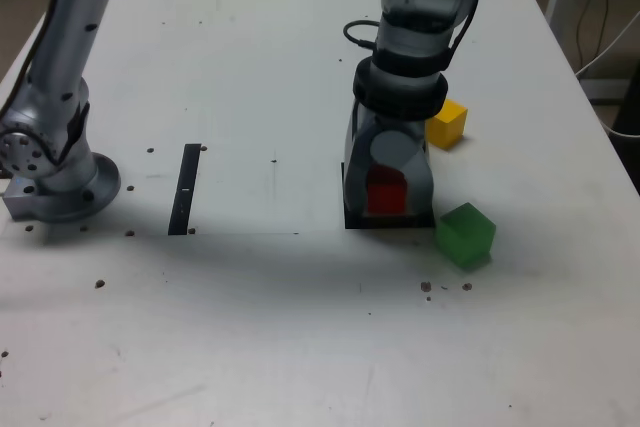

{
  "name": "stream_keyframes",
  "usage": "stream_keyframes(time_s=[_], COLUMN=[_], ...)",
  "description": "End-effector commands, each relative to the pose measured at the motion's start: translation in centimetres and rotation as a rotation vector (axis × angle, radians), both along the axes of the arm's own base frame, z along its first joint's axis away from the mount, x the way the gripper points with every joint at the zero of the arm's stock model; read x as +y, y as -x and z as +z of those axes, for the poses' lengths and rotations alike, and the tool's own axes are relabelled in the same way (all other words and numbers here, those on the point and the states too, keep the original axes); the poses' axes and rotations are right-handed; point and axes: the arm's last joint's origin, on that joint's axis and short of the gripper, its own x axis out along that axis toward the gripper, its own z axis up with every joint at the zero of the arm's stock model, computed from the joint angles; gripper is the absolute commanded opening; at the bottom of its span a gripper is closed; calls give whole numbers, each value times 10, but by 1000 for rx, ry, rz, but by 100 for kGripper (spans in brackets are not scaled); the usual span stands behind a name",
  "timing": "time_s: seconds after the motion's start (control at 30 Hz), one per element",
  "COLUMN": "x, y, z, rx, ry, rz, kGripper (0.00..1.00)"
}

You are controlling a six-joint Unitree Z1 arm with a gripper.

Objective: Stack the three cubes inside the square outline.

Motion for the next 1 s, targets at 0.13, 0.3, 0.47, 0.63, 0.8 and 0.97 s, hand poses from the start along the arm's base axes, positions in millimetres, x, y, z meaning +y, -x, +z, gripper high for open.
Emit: stream_keyframes(time_s=[0.13,0.3,0.47,0.63,0.8,0.97], x=[0,0,1,5,11,21], y=[0,3,10,19,27,28], z=[-8,-5,4,19,36,55], rx=[5,1,-7,-14,-17,-15], ry=[2,-1,-17,-45,-79,-121], rz=[-6,-7,-1,11,24,27], kGripper=[92,93,94,95,96,96])
